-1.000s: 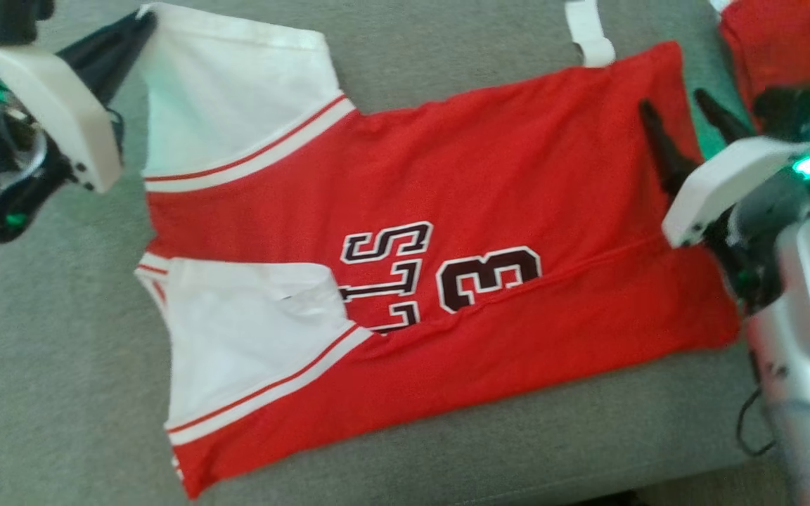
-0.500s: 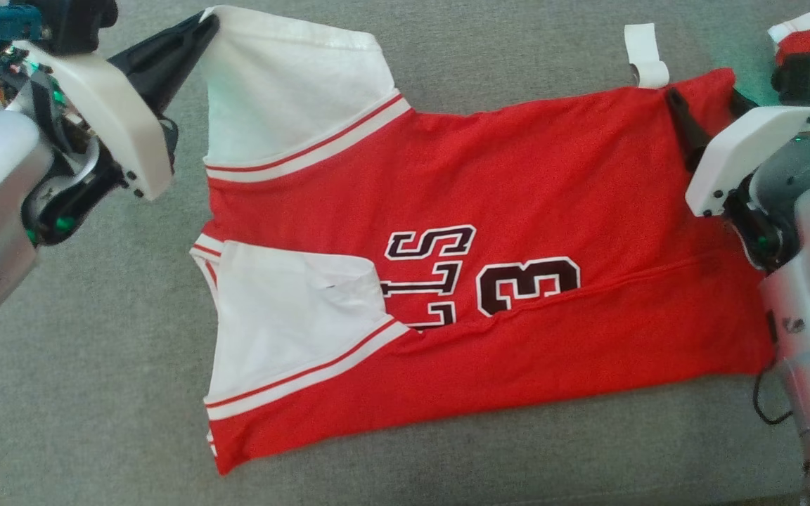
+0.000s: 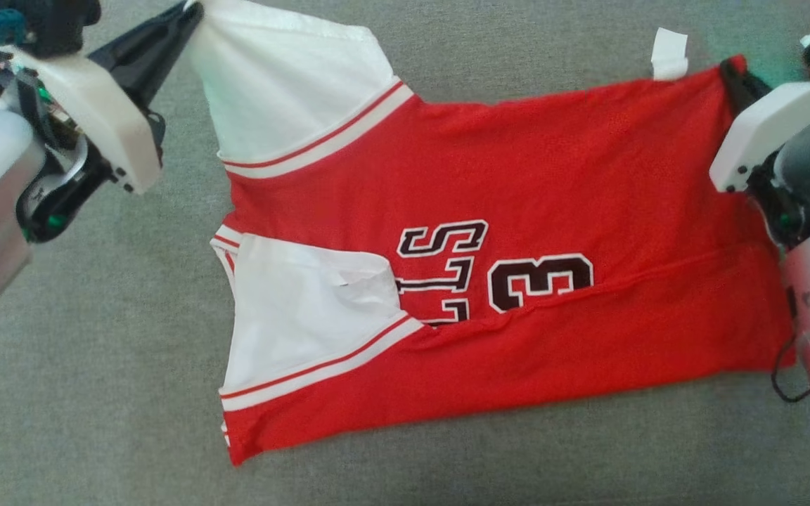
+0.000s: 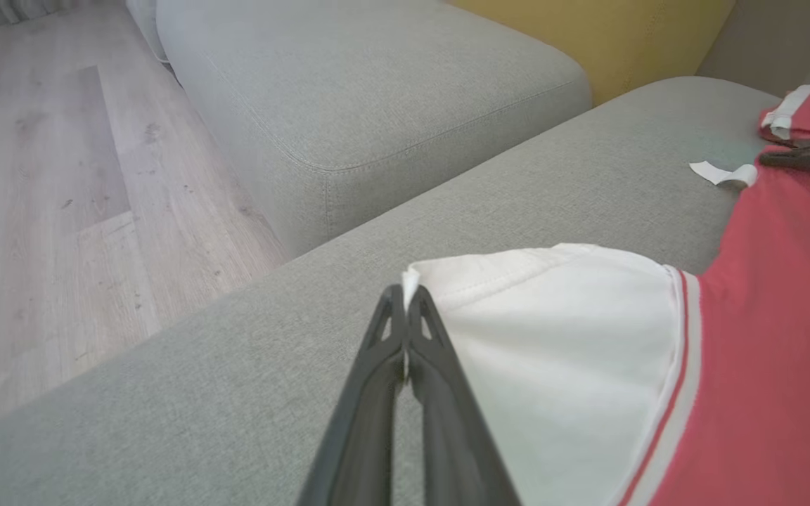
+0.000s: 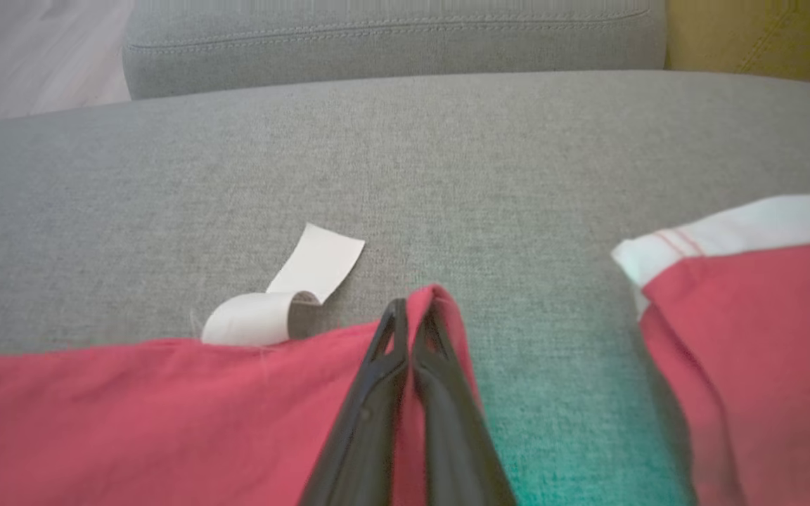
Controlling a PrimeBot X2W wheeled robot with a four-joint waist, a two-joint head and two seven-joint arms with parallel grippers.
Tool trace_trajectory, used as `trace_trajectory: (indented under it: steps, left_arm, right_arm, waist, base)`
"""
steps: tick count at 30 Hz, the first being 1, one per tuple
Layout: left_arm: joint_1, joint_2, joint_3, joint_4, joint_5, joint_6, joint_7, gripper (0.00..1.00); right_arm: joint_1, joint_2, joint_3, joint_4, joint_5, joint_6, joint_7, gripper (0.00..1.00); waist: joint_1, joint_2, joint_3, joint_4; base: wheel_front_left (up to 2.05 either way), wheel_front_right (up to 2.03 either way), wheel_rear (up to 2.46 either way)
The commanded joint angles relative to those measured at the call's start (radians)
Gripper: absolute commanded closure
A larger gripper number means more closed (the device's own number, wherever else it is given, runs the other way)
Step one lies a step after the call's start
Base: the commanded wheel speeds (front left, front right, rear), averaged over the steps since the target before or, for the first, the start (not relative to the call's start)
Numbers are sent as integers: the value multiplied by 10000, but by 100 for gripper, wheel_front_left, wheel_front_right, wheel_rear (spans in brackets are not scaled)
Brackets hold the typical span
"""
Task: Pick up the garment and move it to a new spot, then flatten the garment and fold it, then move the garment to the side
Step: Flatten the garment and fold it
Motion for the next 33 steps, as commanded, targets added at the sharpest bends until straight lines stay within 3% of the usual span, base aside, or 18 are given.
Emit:
trace_trajectory:
  steps: [1, 9, 18, 26, 33]
  left_arm:
    - [-647, 382, 451, 75, 311, 17, -362, 100]
    - [-1504, 311, 453, 895, 1078, 17, -2337, 100]
    - [-1035, 245, 453, 644, 1026, 17, -2726, 100]
    - [1575, 777, 1921, -937, 1548, 39, -2741, 100]
    - [3881, 818, 2960, -2227, 2232, 441, -2742, 100]
  right_arm:
    - [-443, -90, 36, -271, 12, 65, -252, 100]
    - [-1073, -240, -359, -230, 1, 65, -1148, 100]
    - [-360, -766, -300, -888, 721, 65, -1465, 100]
    - [1950, -1172, -504, -2547, 1335, 65, -1187, 100]
    - [3748, -1116, -1011, -3745, 1198, 65, -765, 100]
  waist:
    - [0, 0, 45, 33]
    - [0, 0, 203, 130]
    - [0, 0, -82, 406]
    - [0, 0, -697, 759]
    - [0, 0, -1107, 1009]
  base:
    - [0, 0, 0]
    - [0, 0, 0]
    - [0, 0, 0]
    - [0, 0, 0]
    - [0, 0, 0]
